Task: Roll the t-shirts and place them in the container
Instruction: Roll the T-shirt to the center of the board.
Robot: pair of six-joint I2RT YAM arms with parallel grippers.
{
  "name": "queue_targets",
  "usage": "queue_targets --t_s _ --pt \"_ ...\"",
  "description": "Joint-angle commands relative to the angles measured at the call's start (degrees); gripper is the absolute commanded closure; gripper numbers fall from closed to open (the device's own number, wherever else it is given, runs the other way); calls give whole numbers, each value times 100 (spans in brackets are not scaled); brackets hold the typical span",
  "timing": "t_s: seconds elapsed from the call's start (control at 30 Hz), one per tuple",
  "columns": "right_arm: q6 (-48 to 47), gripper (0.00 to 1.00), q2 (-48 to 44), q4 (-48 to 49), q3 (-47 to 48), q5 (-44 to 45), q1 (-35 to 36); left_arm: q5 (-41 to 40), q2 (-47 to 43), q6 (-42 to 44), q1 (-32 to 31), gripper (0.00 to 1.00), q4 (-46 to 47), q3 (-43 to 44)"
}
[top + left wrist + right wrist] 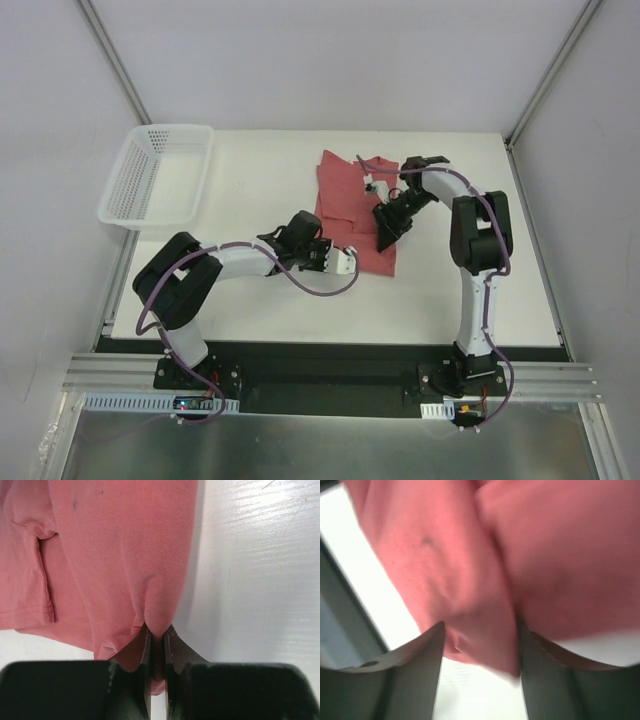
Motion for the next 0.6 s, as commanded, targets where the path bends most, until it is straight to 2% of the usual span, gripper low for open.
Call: queue_targets --t_s 0.0,0.07,0.1,0.13,0.17,0.2,0.23,0.27,0.3,0.33,0.37,0.4,0.43,0.5,0.53,0.57 --pt "771 37 -1676 1318 -276 44 -826 522 -144 -382 71 100 -1161 538" --pt "720 36 -2347 2144 -584 507 -1021 996 -48 -839 185 100 -1594 969" --pt "711 36 -3142 2608 -1308 867 -1083 1172 -4 -953 229 100 -1787 1118" --pt "563 34 -3698 3701 -1742 1323 -1101 1505 57 -1137 308 100 -2198 1433" --pt "344 31 -4174 4242 -2277 1371 -1093 1630 206 -1234 343 100 -2385 1593" --pt "124 27 -5092 4744 -2752 1302 -1066 1762 286 -1322 396 100 -2587 1742" --pt "-130 16 -5432 5445 -3601 909 -1066 1902 356 -1471 431 100 -2902 2031" --pt "-124 4 -5653 5513 -3845 618 -1066 2104 479 -1551 501 100 -3010 2156" --pt "-81 4 -5760 5313 -3934 328 -962 2175 523 -1656 545 100 -3054 2244" --pt "-428 4 -5604 3893 -3578 73 -830 2254 567 -1805 572 100 -3081 2367" --pt "-649 4 -5394 3165 -3392 123 -629 2421 655 -1868 633 100 -3142 2411" --pt "-886 4 -5244 2558 -3259 254 -122 2457 708 -1929 651 100 -3160 2464" --pt "-984 4 -5268 2378 -3328 629 109 2501 752 -2095 677 100 -3186 2560" --pt "-1292 4 -5636 3092 -4318 694 435 2720 884 -2263 782 100 -3239 2692" --pt "-1415 4 -5855 3958 -4678 721 506 2756 919 -2438 809 100 -3257 2737" --pt "-1721 4 -6031 4202 -5204 756 585 2791 989 -2509 844 100 -3257 2772"
